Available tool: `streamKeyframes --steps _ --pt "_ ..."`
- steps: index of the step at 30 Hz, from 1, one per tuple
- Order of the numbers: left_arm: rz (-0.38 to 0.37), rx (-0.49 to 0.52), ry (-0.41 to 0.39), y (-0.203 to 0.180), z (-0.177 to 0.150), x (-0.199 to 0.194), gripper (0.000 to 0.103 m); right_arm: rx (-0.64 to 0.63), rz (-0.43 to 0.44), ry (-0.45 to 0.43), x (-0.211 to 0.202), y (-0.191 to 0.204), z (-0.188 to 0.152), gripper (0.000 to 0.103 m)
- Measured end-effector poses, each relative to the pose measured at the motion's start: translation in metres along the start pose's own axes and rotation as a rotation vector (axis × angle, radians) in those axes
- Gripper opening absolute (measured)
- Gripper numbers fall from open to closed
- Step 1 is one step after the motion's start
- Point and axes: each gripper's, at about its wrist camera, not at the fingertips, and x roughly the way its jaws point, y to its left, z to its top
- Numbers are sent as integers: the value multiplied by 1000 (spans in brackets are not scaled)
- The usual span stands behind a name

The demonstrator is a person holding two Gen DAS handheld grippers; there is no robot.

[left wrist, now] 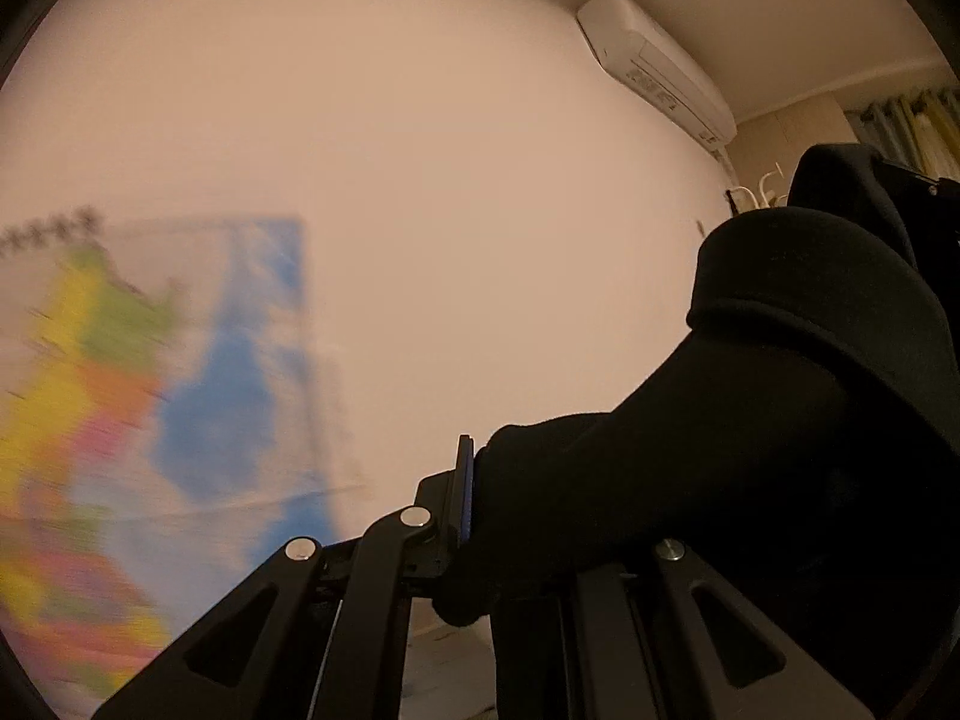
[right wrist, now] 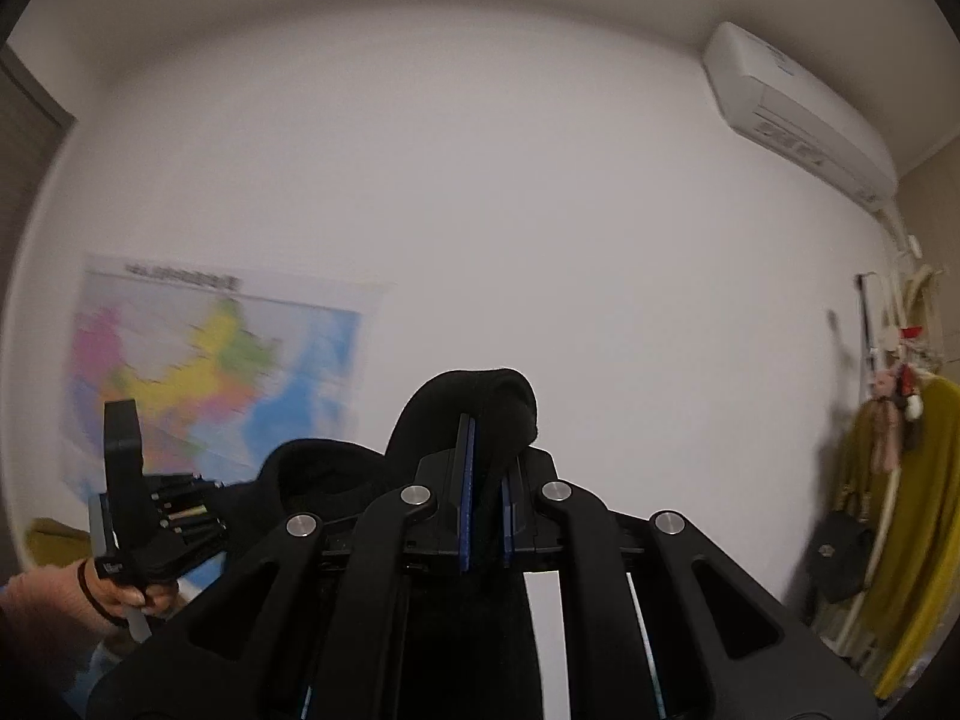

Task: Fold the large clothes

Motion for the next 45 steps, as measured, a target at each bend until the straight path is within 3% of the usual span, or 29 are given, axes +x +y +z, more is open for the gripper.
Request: streamKeyframes --steps 4,9,13,15,18,21,23,27,29,40,43,44,45 --pt "98 31 -3 20 10 -78 5 43 147 -18 -32 18 8 7" --pt "255 124 30 17 17 -157 5 68 308 -28 -54 46 9 7" --pt "268 140 148 22 -6 -180 5 118 401 33 -32 60 -12 7" --pt "263 135 241 30 -34 -170 6 126 424 110 -4 71 -36 7" --pt "267 97 416 55 -89 -124 6 139 451 301 68 100 -102 7" --pt "292 -2 661 91 -181 -63 6 123 457 498 143 133 -186 7" --pt "356 -49 794 117 -253 -23 6 147 460 627 187 154 -247 7" --pt "408 -146 967 160 -360 28 6 192 494 883 255 194 -367 7" --pt "403 -185 1019 173 -392 43 6 186 496 962 272 213 -406 8" --pt "386 -204 1115 198 -446 67 8 296 481 1065 333 206 -488 9" --pt "372 -160 1189 191 -468 78 11 296 393 1216 344 204 -528 22" --pt "359 -139 1203 189 -472 81 13 281 353 1269 345 202 -539 30" --pt "343 -122 1210 186 -473 84 21 279 333 1293 346 201 -543 46"
